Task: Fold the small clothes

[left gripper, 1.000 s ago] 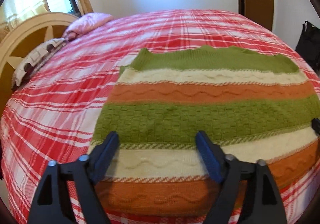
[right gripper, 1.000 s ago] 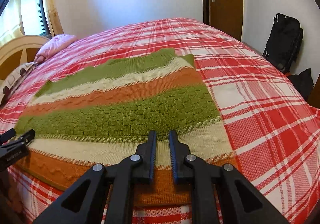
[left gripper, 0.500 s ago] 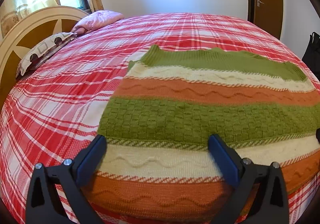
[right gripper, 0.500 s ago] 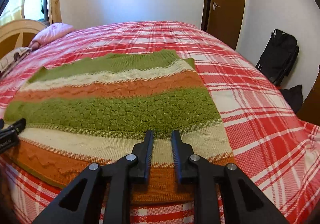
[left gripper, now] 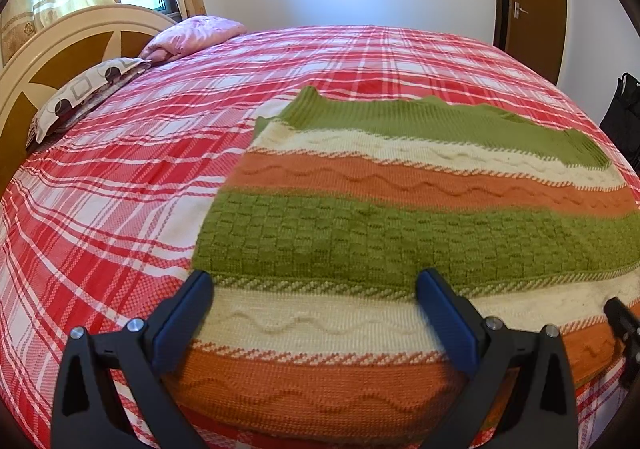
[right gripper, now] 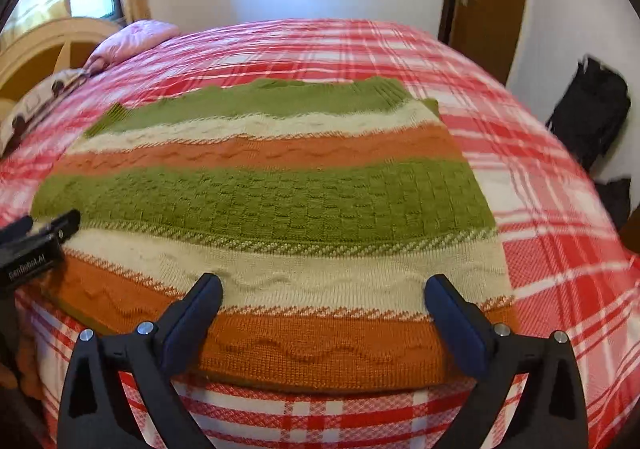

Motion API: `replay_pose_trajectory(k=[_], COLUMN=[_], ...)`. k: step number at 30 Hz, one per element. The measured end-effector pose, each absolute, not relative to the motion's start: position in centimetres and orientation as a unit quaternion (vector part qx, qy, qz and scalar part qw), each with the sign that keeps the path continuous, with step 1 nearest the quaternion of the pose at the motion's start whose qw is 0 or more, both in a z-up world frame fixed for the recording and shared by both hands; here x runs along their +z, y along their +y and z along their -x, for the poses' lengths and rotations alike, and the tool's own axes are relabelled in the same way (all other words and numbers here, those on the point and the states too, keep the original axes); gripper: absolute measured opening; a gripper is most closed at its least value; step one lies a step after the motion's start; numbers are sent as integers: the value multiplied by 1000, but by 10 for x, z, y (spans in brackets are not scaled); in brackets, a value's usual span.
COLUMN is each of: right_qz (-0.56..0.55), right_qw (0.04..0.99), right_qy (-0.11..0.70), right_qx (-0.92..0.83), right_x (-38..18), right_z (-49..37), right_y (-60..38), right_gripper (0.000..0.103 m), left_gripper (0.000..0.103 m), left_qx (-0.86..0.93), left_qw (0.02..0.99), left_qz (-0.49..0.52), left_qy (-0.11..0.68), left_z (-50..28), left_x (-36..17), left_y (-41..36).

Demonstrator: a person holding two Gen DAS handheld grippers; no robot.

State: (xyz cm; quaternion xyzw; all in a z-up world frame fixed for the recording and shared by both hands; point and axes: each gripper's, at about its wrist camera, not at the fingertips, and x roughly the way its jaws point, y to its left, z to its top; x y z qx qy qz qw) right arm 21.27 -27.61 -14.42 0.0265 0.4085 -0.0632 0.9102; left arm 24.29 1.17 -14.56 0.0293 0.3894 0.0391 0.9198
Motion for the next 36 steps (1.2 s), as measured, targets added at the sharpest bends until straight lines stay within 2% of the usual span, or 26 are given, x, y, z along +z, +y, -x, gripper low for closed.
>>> replay_pose_trajectory(k=[21,32,36], right_qz=[-55,-76,-77], right_qw=[895,936,941], right_qy=[438,338,328], right_qx=[-64,-57,-38], right_x=[-134,-77,-67], right_z=[-191,-155,-161], right_y=[-277,-269,-257], right_gripper=[102,102,102], left_gripper=[103,103,103], left_qx=[32,30,29], left_qw=[918,916,914], left_qz=[-16,-18,-21], left_qy=[395,401,404], left_z=[-241,-240,-239], left_x=[-146,-145,-144], left_y=[14,14,14])
